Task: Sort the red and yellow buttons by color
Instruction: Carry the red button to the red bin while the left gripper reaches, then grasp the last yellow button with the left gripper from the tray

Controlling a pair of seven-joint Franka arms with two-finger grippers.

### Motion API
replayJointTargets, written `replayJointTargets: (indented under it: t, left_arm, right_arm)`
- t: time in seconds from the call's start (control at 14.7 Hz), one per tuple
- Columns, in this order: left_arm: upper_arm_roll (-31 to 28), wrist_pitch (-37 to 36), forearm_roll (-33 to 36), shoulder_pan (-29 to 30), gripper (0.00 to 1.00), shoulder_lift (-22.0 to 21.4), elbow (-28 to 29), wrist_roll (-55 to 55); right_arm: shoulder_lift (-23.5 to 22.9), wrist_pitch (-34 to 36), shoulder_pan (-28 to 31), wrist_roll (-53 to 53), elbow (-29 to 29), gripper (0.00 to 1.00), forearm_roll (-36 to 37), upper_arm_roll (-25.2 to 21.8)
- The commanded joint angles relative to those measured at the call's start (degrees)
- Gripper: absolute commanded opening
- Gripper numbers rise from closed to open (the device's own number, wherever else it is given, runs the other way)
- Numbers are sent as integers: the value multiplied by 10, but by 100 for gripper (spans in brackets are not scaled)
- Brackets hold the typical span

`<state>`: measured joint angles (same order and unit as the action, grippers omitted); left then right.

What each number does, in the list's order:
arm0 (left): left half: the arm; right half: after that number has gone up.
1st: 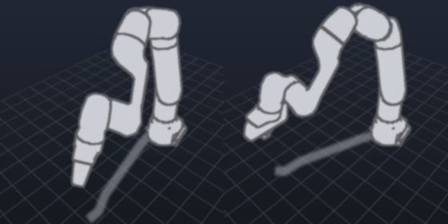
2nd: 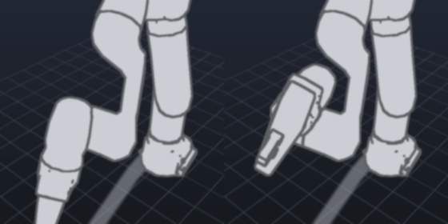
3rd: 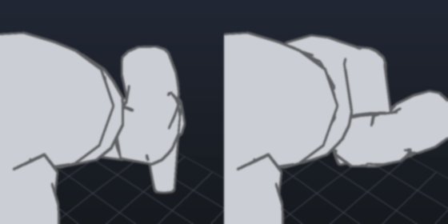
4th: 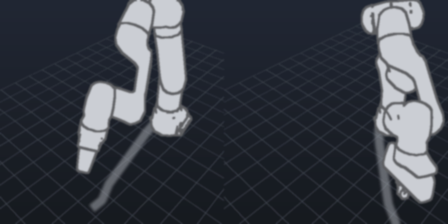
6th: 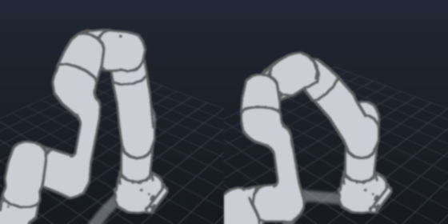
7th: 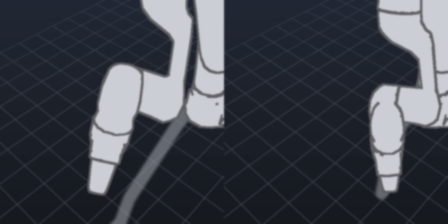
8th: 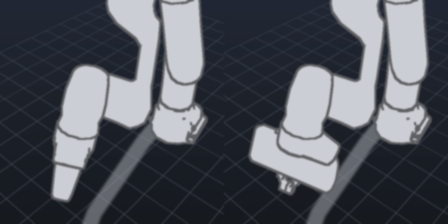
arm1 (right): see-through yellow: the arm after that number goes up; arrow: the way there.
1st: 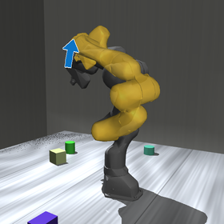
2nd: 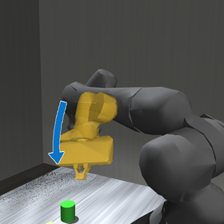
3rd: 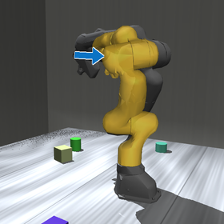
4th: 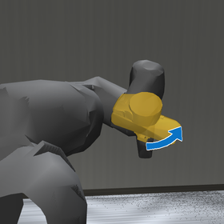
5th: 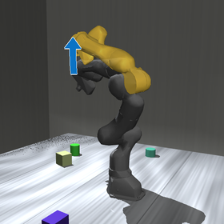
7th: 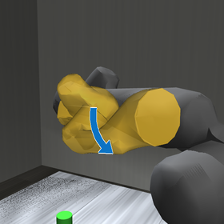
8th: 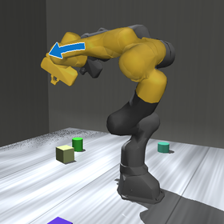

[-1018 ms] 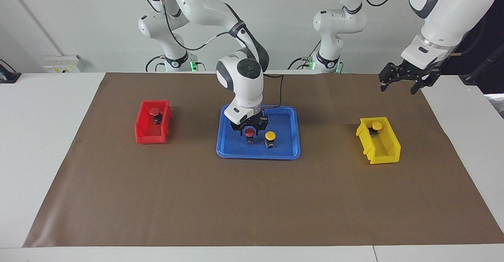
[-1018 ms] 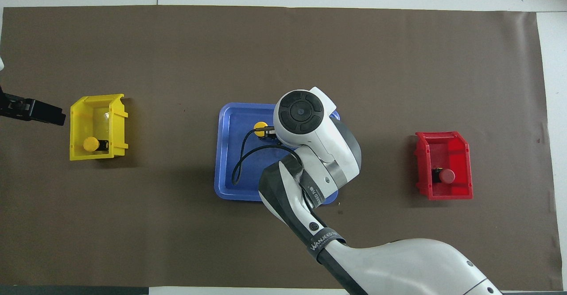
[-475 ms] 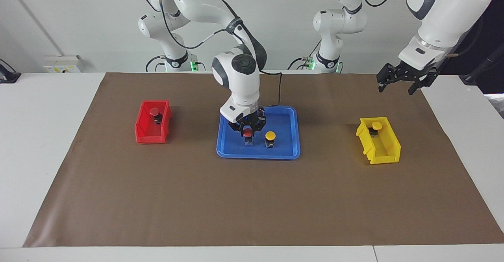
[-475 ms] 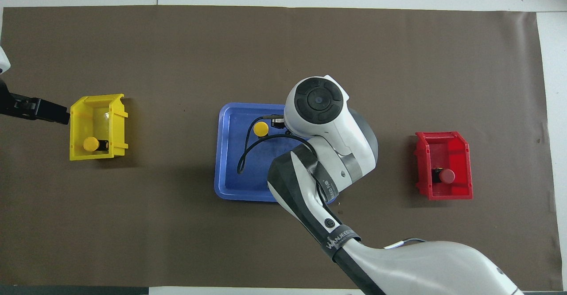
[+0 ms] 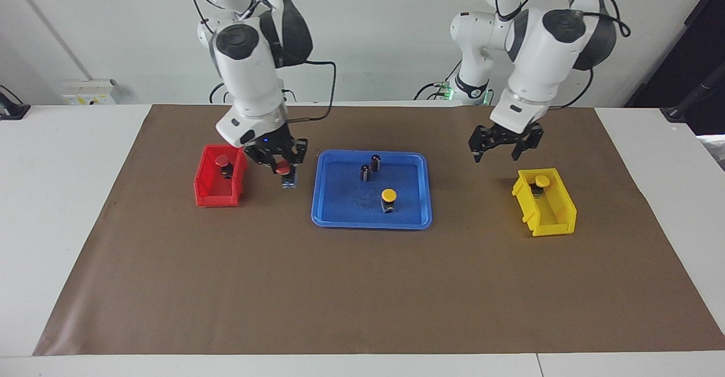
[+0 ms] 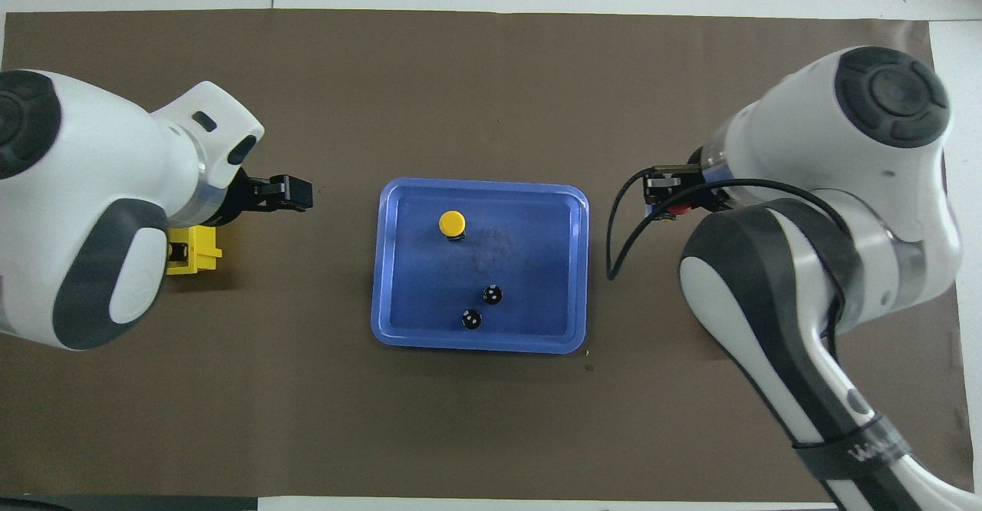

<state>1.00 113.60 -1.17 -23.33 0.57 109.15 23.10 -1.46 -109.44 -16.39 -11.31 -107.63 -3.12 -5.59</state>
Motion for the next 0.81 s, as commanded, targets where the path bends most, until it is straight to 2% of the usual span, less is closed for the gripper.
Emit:
replayJointTargets:
  t: [0.0, 0.2, 0.48, 0.75]
  left_arm:
    - [-8, 72, -10, -68, 100, 56, -1, 93]
    - [-9, 97, -9, -117, 100, 86, -3, 135]
    - [-9, 109, -8, -147, 100, 124, -13, 141]
    - [-11, 110, -3, -159, 100, 185, -62, 164]
  right_arm:
    - [45, -31, 69, 65, -84, 23, 0, 8]
    - [74, -75, 123, 137, -155, 23, 0, 8]
    - [88, -87, 162, 184, -188, 23, 0, 8]
    - [97, -126, 166, 187, -237, 23, 0, 8]
